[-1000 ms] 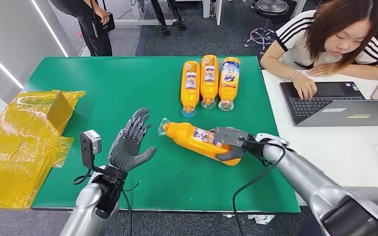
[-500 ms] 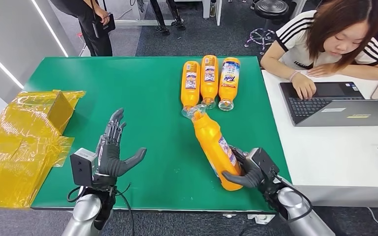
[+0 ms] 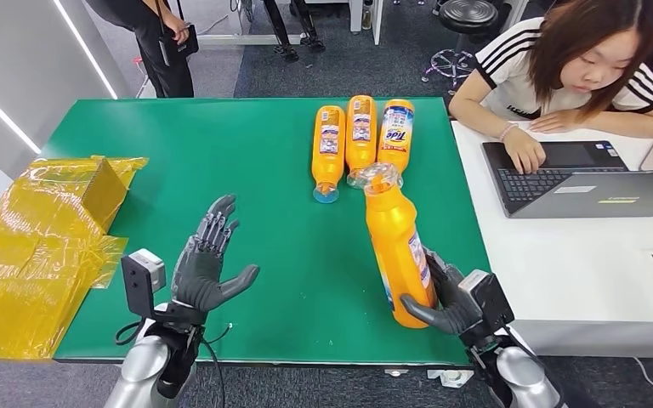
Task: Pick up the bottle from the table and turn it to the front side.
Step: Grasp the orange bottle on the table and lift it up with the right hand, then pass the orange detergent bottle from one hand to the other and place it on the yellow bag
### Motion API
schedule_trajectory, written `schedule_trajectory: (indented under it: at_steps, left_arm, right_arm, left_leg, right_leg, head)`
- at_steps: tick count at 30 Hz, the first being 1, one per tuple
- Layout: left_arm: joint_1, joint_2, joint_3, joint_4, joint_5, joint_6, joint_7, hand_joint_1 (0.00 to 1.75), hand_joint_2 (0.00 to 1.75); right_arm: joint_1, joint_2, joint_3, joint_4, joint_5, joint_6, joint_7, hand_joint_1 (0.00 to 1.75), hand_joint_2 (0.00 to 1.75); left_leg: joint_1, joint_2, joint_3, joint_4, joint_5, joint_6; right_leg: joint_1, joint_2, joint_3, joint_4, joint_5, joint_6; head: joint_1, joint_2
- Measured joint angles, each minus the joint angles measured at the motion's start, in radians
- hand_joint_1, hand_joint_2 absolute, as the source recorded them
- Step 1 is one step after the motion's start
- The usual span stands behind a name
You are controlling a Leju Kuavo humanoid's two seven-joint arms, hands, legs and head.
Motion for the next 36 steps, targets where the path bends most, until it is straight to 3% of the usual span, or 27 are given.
schedule_trajectory:
  at_steps: [9,13,24,29,36]
  left_arm:
    - [-0.258,-0.02,-0.023,0.194,0.204,-0.294,0.126,0.0,1.75]
    - [-0.325,-0.029,-0.025,0.248,0.22,-0.309,0.136,0.0,1.75]
    - [-0.378,-0.029,-0.032,0.306,0.26,-0.354,0.174,0.0,1.75]
    - [-0.463,-0.035,-0.053,0.392,0.336,-0.445,0.225,0.0,1.75]
    - [-0.576,-0.047,-0.088,0.466,0.345,-0.454,0.267,0.0,1.75]
  right_arm:
    - [-0.165,0.109,0.072,-0.039,0.13,-0.097,-0.024,1.75,1.75]
    - [-0.213,0.138,0.107,-0.029,0.134,-0.109,-0.021,1.75,1.75]
    - [-0.257,0.156,0.147,-0.006,0.133,-0.123,-0.017,1.75,1.75]
    - [-0.317,0.18,0.167,0.031,0.111,-0.132,0.006,1.75,1.75]
    - [-0.358,0.198,0.169,0.109,0.069,-0.117,0.02,1.75,1.75]
  left_leg:
    - [0.0,0.001,0.0,0.0,0.005,-0.001]
    - [0.0,0.001,0.0,0.0,0.006,-0.001]
    - [0.0,0.001,-0.002,0.0,0.005,-0.001]
    - [0.0,0.001,-0.001,0.0,0.007,-0.001]
    - [0.0,0.0,-0.002,0.0,0.007,0.0]
  right_leg:
    - [0.0,0.001,-0.001,0.001,0.004,-0.002]
    - [0.0,0.001,-0.001,0.001,0.005,-0.002]
    - [0.0,0.001,-0.002,0.0,0.005,-0.002]
    - [0.0,0.001,-0.002,0.001,0.006,-0.002]
    - [0.0,0.001,-0.002,0.001,0.006,-0.002]
  head:
    - [0.0,0.0]
    - [0.0,0.0]
    - [0.0,0.0]
    - [0.0,0.0]
    - [0.0,0.0]
